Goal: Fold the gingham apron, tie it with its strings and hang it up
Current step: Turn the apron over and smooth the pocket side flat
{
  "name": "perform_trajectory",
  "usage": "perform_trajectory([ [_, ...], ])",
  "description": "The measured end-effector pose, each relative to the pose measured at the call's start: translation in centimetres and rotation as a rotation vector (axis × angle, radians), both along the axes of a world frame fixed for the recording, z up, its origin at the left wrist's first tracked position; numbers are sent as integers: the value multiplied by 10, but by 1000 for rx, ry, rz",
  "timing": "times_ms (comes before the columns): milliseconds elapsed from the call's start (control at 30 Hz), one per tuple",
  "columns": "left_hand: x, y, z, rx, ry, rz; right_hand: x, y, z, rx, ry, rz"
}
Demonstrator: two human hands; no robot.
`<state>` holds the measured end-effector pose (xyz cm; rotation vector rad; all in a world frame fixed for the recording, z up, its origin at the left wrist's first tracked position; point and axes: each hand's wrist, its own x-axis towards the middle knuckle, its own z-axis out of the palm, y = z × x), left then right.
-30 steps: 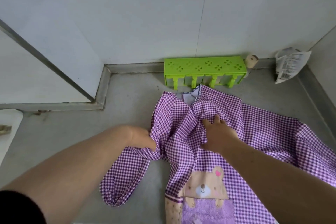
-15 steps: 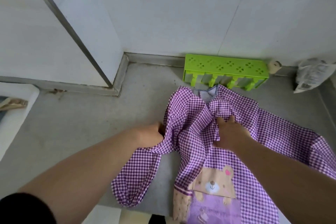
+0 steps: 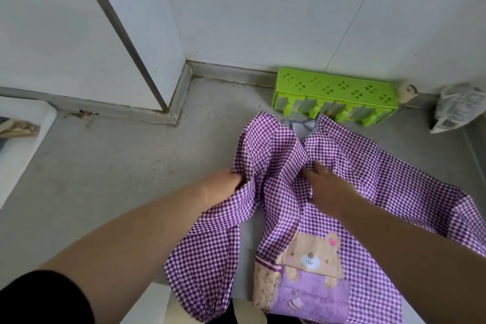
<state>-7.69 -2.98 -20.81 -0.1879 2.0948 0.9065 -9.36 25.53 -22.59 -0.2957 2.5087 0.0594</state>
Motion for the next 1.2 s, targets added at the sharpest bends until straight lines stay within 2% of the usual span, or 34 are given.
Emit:
perform_trajectory([
  [67,-2,-9,12,-27,42,42,-3,1,-2,12,-19,-1],
  [200,-15,-38,23,49,111,349,-8,-4,-3,51,-47,13],
  [333,-29,-72,30,-63,213,498,-10,-8,-4,77,-72,15],
  [400,-32,-90,34,-33,114,355,-11,-9,-4,103,-75,22],
  [467,-29,-103,34,-2,-86,48,-11,-11,-5,129,-79,29],
  [533,-21,-102,31,-90,-207,-202,-12,-11,-5,140,-79,30],
  [600,-13,-92,29,-196,-229,-322,-12,-10,-6,148,-83,33],
  [700,-9,-94,20,-305,-240,-407,-12,-10,-8,161,-83,37],
  [767,-14,-113,14,-469,-190,-425,-12,-10,-8,169,-72,41],
  [900,-33,-148,21,-708,-4,-229,-14,-13,-9,195,-76,34],
  [933,-37,-153,25,-713,32,-148,-14,-14,-9,200,-78,35],
  [1000,-44,-158,34,-549,0,-64,-14,-14,-9,206,-81,36],
  [1033,-44,-155,39,-436,-71,-91,-14,-15,-10,209,-82,35],
  [1100,-37,-144,44,-365,-236,-315,-14,-15,-10,214,-80,30],
  [1167,-25,-134,35,-455,-343,-538,-14,-15,-10,219,-75,26],
  [1200,-19,-135,17,-516,-355,-561,-14,-15,-10,221,-73,26],
])
